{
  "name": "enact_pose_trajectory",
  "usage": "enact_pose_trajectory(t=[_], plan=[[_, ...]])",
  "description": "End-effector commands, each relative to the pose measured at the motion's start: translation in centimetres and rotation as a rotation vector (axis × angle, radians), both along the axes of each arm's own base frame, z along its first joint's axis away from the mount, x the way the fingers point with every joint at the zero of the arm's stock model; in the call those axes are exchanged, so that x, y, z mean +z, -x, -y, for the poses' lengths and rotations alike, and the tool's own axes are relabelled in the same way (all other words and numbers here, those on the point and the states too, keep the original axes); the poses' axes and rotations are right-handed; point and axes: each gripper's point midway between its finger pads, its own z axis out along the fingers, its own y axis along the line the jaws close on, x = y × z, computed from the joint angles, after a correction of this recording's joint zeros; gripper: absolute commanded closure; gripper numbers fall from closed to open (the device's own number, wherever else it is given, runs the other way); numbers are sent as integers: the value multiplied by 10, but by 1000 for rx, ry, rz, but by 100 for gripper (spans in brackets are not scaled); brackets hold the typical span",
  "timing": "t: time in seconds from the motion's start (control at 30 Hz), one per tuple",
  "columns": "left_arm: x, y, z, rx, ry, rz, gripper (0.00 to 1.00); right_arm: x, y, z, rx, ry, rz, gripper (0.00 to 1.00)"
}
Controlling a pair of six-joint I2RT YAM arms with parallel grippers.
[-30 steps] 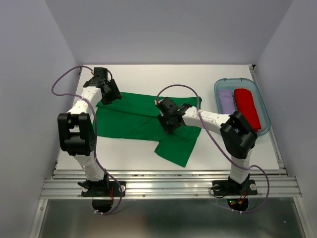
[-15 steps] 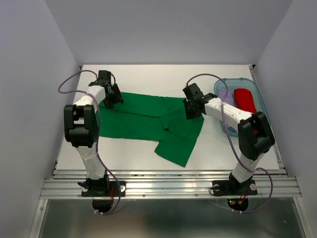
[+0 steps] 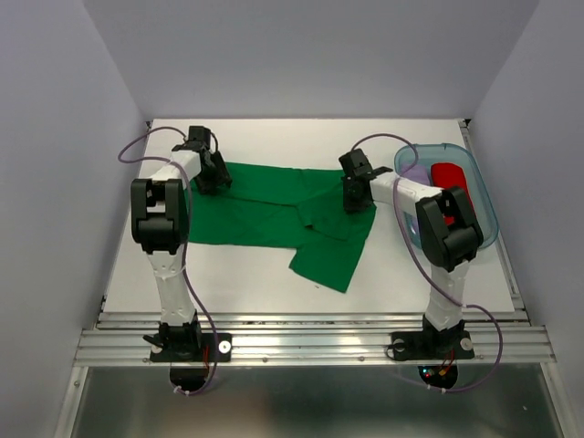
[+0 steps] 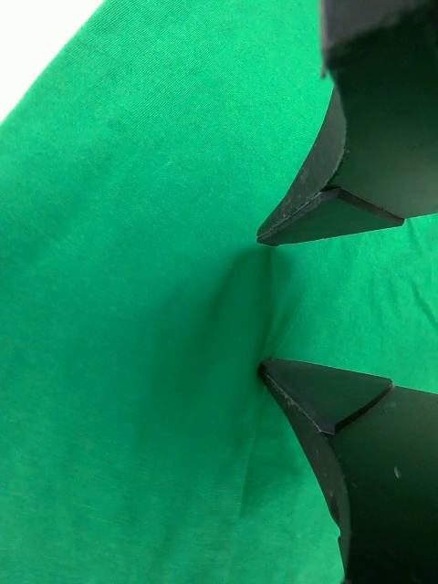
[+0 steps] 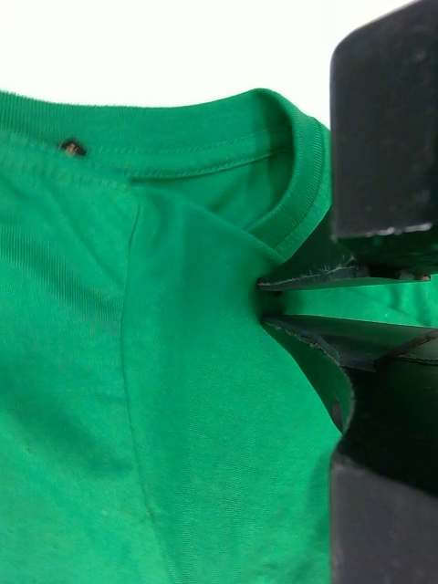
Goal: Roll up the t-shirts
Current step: Fold the T-shirt at the center of the board.
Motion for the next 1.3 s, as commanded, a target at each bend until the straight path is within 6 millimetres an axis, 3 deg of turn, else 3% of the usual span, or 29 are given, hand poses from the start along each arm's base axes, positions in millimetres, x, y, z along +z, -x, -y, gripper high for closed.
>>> enact_pose_trajectory(t=[0.0,0.17,0.4,0.5,0.53,0.6,0.7,0.8,0.83,0.9,0.97,1.07,1.27], plan=[[-7,-20,3,-27,-9,-10,36,-15,-33,27,-107,92,52,77],[2,-47,-1,-23,-25,-6,36,-17,-54,45,-204,86,56,78],[26,-47,-1,-19,7,34,36,-12,-35,46,-233,55,34,77],[62,-41,4,-33,26,109,36,8,-37,37,-202,-8,72,76],[89,-39,1,-30,15,164,35,28,-41,30,-173,-48,108,74],[102,-26,-5,-17,-12,179,34,50,-44,24,-151,-90,149,63],[122,-2,-21,21,-45,213,32,94,-48,16,-118,-151,232,59],[119,29,-44,91,-54,199,32,123,-41,4,-75,-208,273,59],[128,37,-48,113,-53,222,32,127,-35,-3,-53,-226,271,59],[105,60,-60,159,-83,170,32,132,-19,-12,-22,-247,266,59],[91,80,-67,208,-79,150,33,130,-3,-24,13,-279,247,59],[74,99,-76,272,-90,128,36,122,23,-28,33,-295,216,59],[48,114,-101,380,-119,80,41,102,68,-19,38,-314,148,59]])
